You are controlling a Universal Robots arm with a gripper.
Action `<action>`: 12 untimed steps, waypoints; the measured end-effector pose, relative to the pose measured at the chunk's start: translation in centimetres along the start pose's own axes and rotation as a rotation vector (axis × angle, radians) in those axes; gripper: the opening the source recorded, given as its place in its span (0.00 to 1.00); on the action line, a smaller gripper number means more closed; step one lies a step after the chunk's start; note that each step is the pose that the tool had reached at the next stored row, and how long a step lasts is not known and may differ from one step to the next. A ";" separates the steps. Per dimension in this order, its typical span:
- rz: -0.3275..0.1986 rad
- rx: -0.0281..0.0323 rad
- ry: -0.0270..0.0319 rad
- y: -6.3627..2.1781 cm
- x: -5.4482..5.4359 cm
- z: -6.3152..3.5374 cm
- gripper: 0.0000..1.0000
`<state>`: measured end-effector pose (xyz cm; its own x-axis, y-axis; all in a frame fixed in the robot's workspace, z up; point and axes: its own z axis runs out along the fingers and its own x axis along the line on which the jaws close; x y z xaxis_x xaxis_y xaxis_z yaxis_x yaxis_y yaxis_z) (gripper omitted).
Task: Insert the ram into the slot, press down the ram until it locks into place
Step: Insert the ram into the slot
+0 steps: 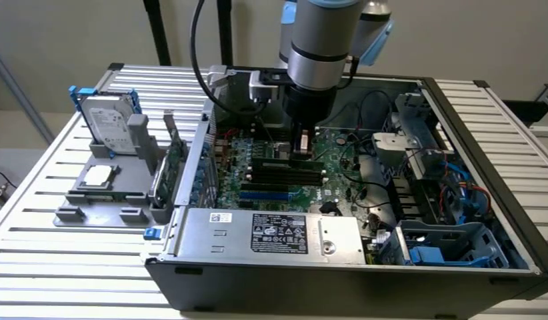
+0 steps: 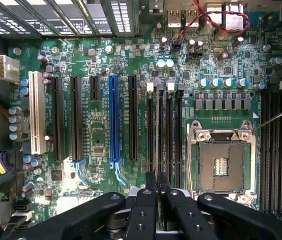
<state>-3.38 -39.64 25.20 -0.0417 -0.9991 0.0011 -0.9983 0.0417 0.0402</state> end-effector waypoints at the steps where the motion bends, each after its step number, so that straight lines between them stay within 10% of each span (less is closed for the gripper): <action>1: 0.000 0.0000 -0.0001 -0.02 0.0 0.04 0.13; 12: 0.000 0.0017 0.0292 0.02 -0.3 0.48 0.13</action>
<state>-3.40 -39.35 24.72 -0.0402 -0.9987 0.0303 -0.9984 0.0413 0.0386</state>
